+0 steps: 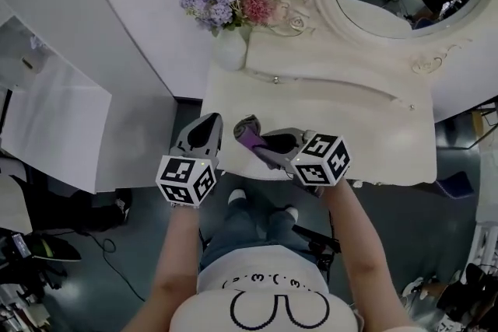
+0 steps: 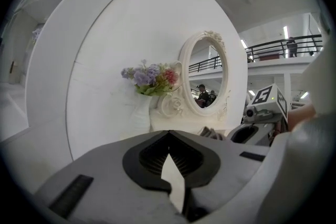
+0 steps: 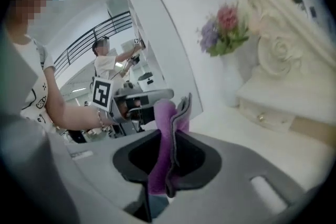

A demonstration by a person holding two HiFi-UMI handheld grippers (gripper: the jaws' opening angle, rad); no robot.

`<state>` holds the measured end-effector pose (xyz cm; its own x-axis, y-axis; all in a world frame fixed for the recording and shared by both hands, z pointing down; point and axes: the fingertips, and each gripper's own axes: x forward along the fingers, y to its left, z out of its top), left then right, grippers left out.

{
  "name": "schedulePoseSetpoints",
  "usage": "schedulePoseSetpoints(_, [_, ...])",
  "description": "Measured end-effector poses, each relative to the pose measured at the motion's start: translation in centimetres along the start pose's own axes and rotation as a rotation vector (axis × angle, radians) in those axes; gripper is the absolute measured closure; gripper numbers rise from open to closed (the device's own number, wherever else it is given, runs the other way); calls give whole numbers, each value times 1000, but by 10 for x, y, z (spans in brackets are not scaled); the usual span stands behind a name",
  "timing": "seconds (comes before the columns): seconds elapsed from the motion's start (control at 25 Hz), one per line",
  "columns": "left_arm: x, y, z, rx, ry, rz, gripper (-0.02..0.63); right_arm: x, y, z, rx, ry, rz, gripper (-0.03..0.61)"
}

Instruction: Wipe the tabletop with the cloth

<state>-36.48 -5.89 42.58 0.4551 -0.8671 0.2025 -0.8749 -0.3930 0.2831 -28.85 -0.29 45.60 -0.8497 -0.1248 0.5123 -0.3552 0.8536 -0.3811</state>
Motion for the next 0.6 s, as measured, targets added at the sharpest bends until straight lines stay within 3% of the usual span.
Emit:
schedulePoseSetpoints(0.24, [16,-72,26,86,-62,-52,615,-127,-26,20,-61,-315,-293,508])
schedulePoseSetpoints(0.44, [27,-136,42,193,-112,-102,615,-217,-28,7,-128,-445,-508,508])
schedulePoseSetpoints(0.6, [30,-176,59,222,-188,-122,615,-269,-24,0,-160,-544,-632,508])
